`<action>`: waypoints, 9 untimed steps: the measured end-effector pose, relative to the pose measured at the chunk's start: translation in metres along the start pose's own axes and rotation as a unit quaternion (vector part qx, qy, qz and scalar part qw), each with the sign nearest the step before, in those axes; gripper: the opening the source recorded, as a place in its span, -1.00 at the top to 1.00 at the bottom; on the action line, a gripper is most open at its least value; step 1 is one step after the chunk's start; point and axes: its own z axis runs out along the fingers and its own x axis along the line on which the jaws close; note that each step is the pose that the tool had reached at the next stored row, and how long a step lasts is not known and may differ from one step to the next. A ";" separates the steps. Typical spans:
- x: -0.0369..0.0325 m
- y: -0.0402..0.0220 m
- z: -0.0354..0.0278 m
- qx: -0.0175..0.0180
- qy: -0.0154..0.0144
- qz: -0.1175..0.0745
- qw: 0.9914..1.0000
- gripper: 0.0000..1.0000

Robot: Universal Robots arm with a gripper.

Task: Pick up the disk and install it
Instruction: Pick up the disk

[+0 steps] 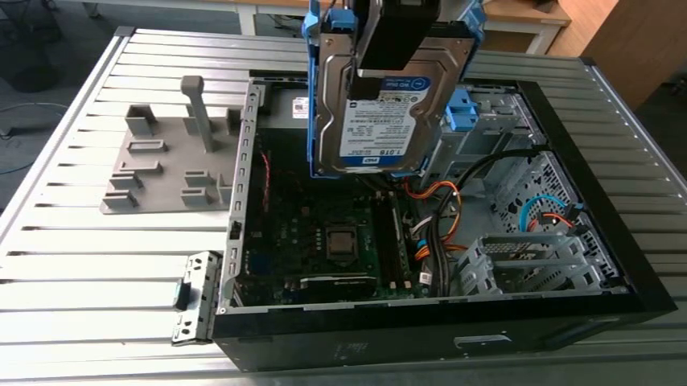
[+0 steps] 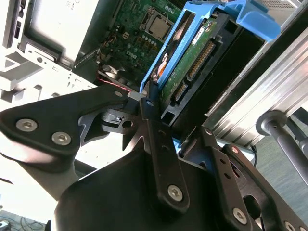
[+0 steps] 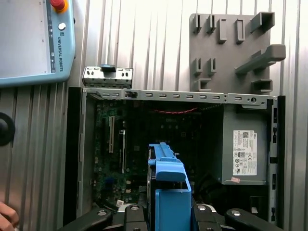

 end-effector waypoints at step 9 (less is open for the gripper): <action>0.0178 -0.0005 0.0009 0.000 0.000 0.000 1.000 0.27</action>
